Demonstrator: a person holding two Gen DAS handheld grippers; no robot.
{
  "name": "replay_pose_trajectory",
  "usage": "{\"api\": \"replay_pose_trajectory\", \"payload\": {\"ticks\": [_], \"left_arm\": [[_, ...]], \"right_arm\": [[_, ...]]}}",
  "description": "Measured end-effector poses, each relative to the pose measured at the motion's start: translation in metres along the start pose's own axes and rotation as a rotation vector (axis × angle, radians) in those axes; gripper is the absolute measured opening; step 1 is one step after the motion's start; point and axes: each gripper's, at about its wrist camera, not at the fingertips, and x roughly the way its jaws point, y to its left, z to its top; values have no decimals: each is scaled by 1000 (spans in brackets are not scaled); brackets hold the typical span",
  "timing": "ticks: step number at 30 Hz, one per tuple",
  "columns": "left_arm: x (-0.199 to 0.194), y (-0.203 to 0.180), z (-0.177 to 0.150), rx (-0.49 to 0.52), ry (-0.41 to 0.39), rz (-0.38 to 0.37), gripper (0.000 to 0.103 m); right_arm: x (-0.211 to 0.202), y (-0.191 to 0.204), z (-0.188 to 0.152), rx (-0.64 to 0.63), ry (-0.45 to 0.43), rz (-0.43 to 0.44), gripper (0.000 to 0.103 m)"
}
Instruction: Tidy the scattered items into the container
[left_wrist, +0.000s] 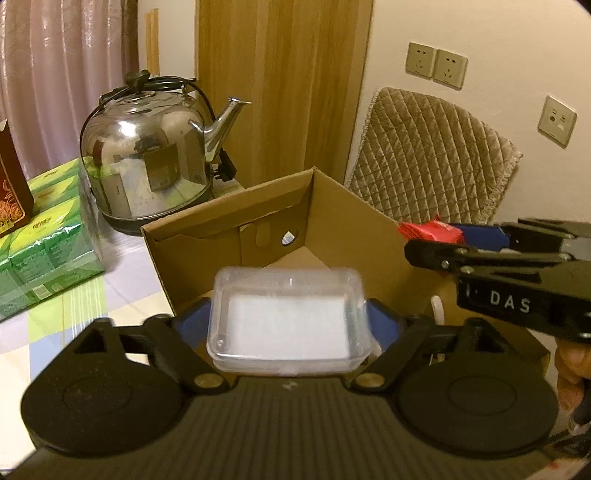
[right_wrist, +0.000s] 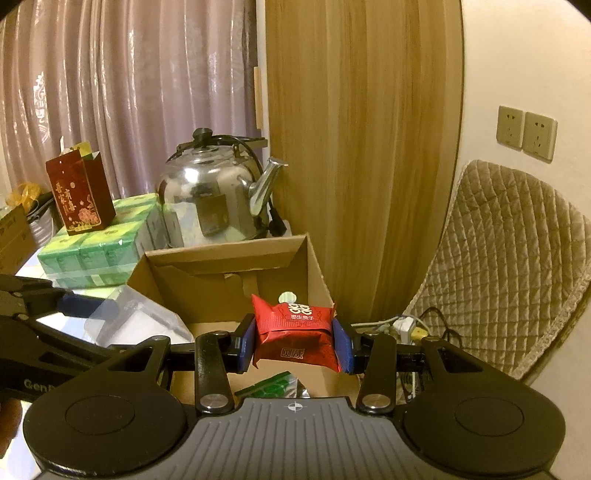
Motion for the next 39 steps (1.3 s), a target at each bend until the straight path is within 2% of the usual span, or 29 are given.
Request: {"api": "replay_pose_trajectory", "payload": {"ticks": [12, 20, 22, 23, 24, 28, 39], "left_arm": [[-13, 7, -7, 36, -1, 40, 99], [-26, 19, -18, 26, 11, 64, 99], [-29, 22, -21, 22, 13, 67, 99], [-31, 24, -22, 20, 15, 69, 99], [-32, 25, -24, 19, 16, 71, 99], [-40, 29, -29, 8, 18, 76, 99], [-72, 27, -48, -25, 50, 103, 102]], "right_arm": [[8, 6, -1, 5, 17, 21, 41], [17, 17, 8, 18, 22, 69, 42], [18, 20, 11, 25, 21, 79, 56], [18, 21, 12, 33, 16, 80, 78], [17, 21, 12, 47, 6, 86, 90], [10, 26, 14, 42, -14, 88, 90], [-30, 26, 6, 53, 1, 74, 91]]}}
